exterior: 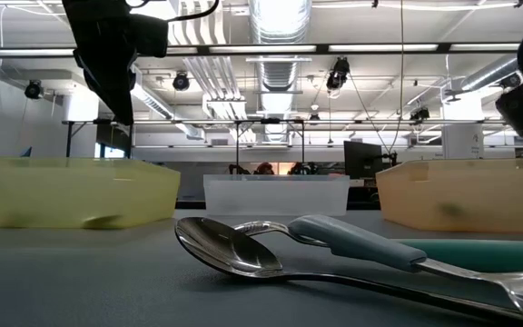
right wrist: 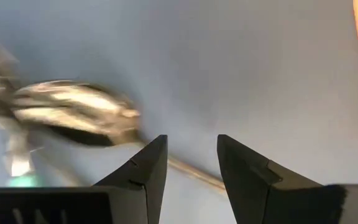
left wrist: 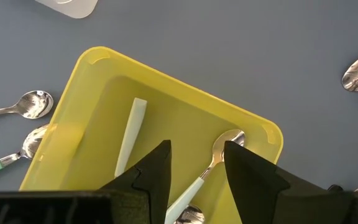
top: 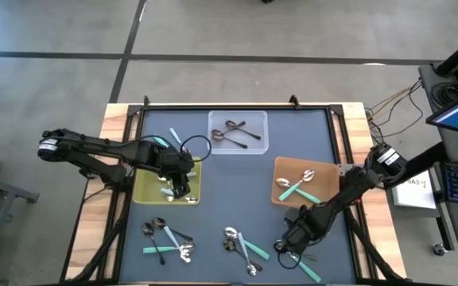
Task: Sort silverware by color (type)
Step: Put the black spoon into the transparent bin
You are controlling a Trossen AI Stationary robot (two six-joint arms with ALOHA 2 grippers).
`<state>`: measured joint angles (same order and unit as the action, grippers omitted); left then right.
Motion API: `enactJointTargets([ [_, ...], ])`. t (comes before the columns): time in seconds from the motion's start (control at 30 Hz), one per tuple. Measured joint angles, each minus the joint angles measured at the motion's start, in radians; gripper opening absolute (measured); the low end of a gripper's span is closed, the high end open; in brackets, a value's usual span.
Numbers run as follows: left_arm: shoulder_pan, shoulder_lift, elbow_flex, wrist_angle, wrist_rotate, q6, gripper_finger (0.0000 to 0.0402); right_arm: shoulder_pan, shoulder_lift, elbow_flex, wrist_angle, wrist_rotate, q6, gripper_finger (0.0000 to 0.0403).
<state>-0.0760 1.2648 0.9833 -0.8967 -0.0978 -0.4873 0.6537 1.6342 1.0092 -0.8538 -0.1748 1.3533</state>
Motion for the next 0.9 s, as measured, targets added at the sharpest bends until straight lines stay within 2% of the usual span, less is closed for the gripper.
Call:
enactJointTargets([
  [0.27, 0.000, 0.000, 0.000, 0.001, 0.000, 0.000, 0.0130, 0.003, -0.080, 0.001, 0.007, -0.010, -0.008, 0.0132],
  [0.6, 0.000, 0.000, -0.003, 0.004, 0.000, -0.001, 0.0130, 0.007, -0.010, -0.005, 0.013, -0.044, -0.224, 0.0132],
  [0.9, 0.000, 0.000, -0.004, 0.008, 0.000, -0.001, 0.0130, 0.007, 0.024, -0.005, 0.022, -0.048, -0.333, 0.0132],
])
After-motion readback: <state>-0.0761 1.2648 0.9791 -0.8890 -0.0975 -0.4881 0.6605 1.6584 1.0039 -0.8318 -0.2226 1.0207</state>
